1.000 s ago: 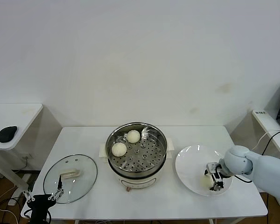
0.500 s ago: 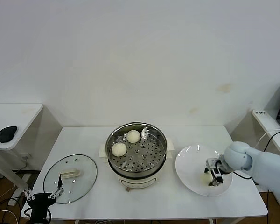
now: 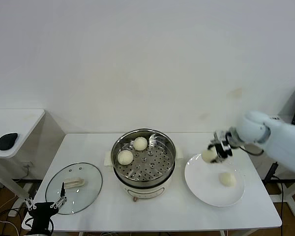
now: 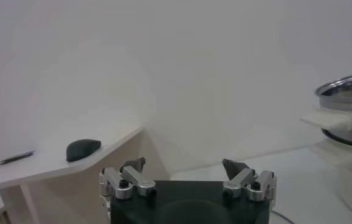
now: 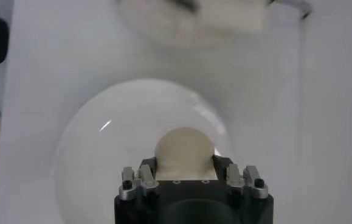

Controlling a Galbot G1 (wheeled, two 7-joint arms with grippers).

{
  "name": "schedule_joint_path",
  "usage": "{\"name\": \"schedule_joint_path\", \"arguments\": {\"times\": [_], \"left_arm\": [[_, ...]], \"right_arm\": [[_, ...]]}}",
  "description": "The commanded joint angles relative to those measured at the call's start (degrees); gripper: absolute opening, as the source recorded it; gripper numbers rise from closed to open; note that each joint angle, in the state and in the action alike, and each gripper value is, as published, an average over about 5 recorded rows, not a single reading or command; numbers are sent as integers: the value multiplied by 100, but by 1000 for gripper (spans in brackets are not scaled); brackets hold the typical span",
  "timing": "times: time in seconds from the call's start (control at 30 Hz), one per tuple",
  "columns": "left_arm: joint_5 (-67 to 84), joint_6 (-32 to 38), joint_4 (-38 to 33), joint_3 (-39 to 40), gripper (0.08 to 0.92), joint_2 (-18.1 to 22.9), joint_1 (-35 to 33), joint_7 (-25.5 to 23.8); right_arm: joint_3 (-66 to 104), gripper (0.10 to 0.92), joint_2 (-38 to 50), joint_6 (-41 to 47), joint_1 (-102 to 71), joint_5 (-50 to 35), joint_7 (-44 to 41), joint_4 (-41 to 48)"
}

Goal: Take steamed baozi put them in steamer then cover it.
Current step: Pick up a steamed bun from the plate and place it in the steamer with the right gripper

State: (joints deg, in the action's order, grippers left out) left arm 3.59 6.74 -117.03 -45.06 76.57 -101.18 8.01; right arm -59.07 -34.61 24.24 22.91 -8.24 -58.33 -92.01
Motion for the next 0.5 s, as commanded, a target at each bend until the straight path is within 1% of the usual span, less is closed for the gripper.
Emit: {"name": "schedule_joint_path", "arguments": {"times": [0.03,0.13,0.3,0.5], "left_arm": [[8,0,-3,-29,823,3,-1,3],[13,4,-10,-59,823,12,-17,4],[95,1,-52,-143,823,21,-26,1],[147,1,-81,-208,823,44,-16,-1]], "right_arm": [[-618,585,-1460,153,1609,-815,77,-99],[-825,585,-1866,-15,1579,-946,168,-143],[-1156,593,-2537,-765,1328,-1037,302,34],[-1490,594,-3223,-1891,1056,-553,194,581]]}}
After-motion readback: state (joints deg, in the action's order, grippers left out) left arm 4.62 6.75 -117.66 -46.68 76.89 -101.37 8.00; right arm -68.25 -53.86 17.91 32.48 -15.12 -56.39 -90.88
